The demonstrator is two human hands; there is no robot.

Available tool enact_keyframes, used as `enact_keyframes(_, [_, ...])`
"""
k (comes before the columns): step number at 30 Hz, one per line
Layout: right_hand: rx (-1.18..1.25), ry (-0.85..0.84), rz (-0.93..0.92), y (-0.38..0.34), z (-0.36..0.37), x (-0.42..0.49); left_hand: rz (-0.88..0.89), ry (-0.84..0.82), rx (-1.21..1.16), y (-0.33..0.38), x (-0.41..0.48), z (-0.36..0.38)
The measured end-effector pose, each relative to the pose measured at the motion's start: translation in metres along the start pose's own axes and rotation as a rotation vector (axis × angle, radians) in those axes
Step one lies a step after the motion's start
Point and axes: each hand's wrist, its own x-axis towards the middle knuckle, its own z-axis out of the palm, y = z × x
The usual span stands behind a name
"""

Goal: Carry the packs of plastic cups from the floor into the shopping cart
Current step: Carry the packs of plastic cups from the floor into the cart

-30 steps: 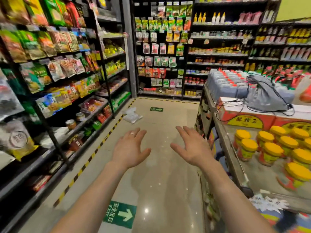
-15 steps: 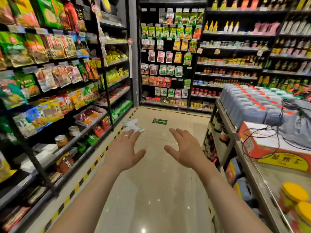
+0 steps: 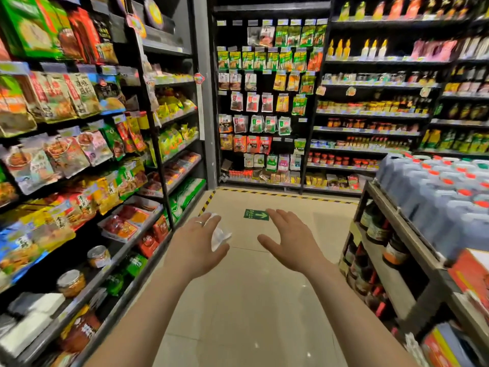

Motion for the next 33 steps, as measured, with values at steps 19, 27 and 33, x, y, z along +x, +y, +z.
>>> enact_keyframes(19, [0.051, -0.085, -0.103, 0.12, 0.134, 0.464, -0.146, -0.053, 0.057, -0.134, 0.413, 0.142])
enact_keyframes(27, [0.038, -0.168, -0.182, 0.142, 0.197, 0.626, -0.261, -0.086, 0.026, -0.199, 0.546, 0.201])
enact_keyframes(33, [0.021, -0.221, -0.201, 0.146, 0.269, 0.756, -0.289, -0.096, -0.008, -0.282, 0.648, 0.26])
